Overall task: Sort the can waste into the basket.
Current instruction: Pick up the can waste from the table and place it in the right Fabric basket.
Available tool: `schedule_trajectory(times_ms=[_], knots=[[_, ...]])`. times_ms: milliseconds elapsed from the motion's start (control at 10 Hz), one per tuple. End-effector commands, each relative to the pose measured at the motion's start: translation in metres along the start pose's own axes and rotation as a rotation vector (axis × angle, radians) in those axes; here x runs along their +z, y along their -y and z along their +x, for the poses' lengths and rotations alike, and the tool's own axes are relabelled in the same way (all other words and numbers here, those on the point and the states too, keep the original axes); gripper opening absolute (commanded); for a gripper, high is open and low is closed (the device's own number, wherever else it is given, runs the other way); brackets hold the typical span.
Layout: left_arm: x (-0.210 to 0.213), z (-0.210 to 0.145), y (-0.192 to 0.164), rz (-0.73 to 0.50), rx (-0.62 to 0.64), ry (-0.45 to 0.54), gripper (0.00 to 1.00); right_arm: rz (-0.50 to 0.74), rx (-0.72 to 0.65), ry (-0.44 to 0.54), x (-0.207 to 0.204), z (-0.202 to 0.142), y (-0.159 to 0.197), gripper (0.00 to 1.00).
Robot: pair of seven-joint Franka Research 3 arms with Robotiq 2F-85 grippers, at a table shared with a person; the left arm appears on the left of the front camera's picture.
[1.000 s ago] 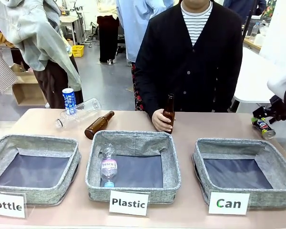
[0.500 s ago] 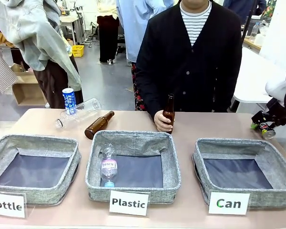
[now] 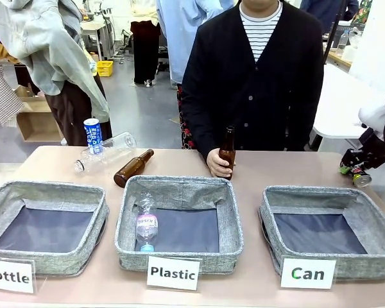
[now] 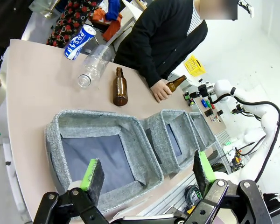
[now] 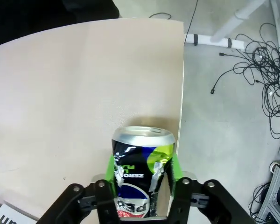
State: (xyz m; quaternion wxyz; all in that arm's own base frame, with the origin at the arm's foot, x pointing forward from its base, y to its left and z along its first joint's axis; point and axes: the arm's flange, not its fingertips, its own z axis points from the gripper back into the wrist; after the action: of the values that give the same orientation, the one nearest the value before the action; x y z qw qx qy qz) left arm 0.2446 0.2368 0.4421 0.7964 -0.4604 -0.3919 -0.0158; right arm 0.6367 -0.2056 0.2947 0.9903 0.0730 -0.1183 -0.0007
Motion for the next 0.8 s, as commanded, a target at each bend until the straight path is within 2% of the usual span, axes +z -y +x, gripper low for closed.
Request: schedule_trajectory(times_ms=[0, 100, 200, 700], knots=[[-0.0010, 0.0019, 0.0003, -0.015, -0.023, 0.016, 1.00, -0.011, -0.022, -0.022, -0.0014, 0.0074, 0.0017, 0.13], [-0.0010, 0.0019, 0.0003, -0.015, -0.023, 0.016, 1.00, -0.014, -0.031, -0.022, -0.0013, 0.0072, 0.0028, 0.03], [-0.0010, 0.0019, 0.0003, -0.015, -0.023, 0.016, 1.00, -0.011, -0.035, -0.018, -0.0004, 0.0059, 0.0046, 0.00], [-0.0010, 0.0019, 0.0003, -0.015, -0.023, 0.016, 1.00, -0.007, -0.041, -0.025, -0.0013, 0.0028, 0.0074, 0.00]])
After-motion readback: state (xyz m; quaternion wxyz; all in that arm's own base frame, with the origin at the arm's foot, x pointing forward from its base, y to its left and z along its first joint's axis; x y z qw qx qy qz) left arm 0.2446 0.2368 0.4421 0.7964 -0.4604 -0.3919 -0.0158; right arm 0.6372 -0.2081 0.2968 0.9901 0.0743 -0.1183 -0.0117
